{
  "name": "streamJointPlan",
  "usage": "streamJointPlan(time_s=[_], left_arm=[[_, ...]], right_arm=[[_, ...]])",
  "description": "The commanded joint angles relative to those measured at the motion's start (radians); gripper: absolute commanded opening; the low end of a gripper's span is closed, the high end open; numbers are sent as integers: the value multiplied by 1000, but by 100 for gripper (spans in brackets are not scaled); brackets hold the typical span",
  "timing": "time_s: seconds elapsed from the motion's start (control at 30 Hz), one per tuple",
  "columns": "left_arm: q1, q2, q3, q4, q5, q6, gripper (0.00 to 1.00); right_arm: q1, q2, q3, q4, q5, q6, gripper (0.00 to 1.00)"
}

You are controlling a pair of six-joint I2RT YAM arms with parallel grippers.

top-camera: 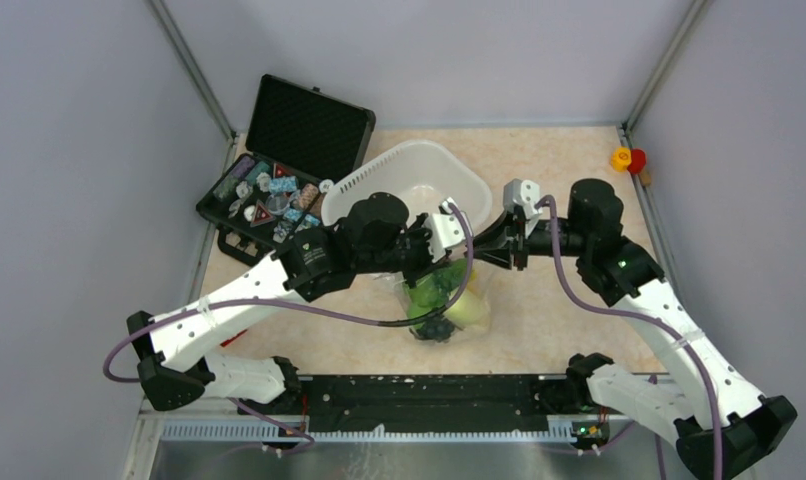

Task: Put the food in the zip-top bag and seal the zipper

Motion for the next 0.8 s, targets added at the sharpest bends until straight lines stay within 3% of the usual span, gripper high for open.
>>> streamJointPlan(time_s=[0.0,0.13,0.77], left_arm=[[4,-19,15,102,-1,-15,0],[4,-29,8,107,-8,-15,0],[12,-151,-105,51,-135,-7,1]], right_arm=[[9,1,-11,57,-16,-7,17],[8,-21,-44,104,36,18,0],[8,-115,-97,70,202,50,0]])
